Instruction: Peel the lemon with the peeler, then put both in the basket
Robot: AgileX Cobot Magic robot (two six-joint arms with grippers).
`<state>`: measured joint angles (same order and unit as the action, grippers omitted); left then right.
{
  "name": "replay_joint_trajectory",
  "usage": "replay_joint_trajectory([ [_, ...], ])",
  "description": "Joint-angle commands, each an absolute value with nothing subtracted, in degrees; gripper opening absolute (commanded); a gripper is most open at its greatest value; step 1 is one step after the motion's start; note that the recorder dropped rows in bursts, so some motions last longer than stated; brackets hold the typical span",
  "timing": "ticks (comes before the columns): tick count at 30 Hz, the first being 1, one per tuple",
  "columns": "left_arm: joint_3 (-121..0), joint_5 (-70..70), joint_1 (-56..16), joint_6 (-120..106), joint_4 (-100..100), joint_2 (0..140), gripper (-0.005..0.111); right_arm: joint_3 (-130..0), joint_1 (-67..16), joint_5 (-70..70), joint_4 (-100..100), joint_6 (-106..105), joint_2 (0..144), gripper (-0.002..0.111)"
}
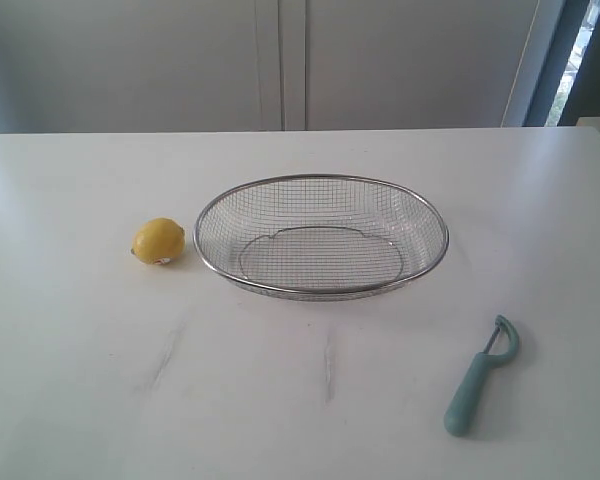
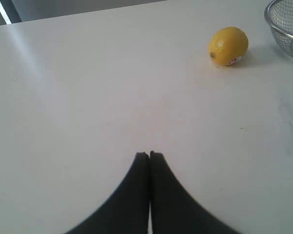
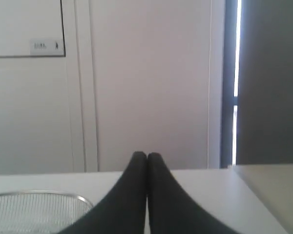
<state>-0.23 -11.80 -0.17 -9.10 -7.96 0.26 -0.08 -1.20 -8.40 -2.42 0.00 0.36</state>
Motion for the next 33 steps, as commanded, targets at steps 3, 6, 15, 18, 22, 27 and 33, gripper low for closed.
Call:
replay_joint_trajectory([
  [3,0.00,-11.68,-0.07,-9.02,-8.24,0.00,0.000,0.00,-1.32,-18.05,-2.10,0.00,0.00,0.000],
  [6,0.00,-11.68,-0.07,-9.02,-8.24,0.00,0.000,0.00,-1.32,-18.85,-2.10,0.00,0.00,0.000],
  [15,0.00,-11.68,-0.07,-9.02,-8.24,0.00,0.000,0.00,-1.32,-21.71,-2.10,0.00,0.00,0.000],
  [18,0.00,-11.68,-0.07,-9.02,-8.24,0.00,0.000,0.00,-1.32,-23.34,-2.10,0.00,0.00,0.000],
  [22,0.00,-11.68,-0.07,-9.02,-8.24,0.00,0.000,0.00,-1.32,-26.58,-3.00,0.64,0.00,0.000],
  [27,0.00,-11.68,-0.07,-9.02,-8.24,0.00,0.000,0.00,-1.32,-27.06,-8.62,10.20,0.00,0.000],
  [33,0.00,-11.68,-0.07,-9.02,-8.24,0.00,0.000,-0.61,-1.32,-18.95,-10.75,11.05,0.00,0.000],
])
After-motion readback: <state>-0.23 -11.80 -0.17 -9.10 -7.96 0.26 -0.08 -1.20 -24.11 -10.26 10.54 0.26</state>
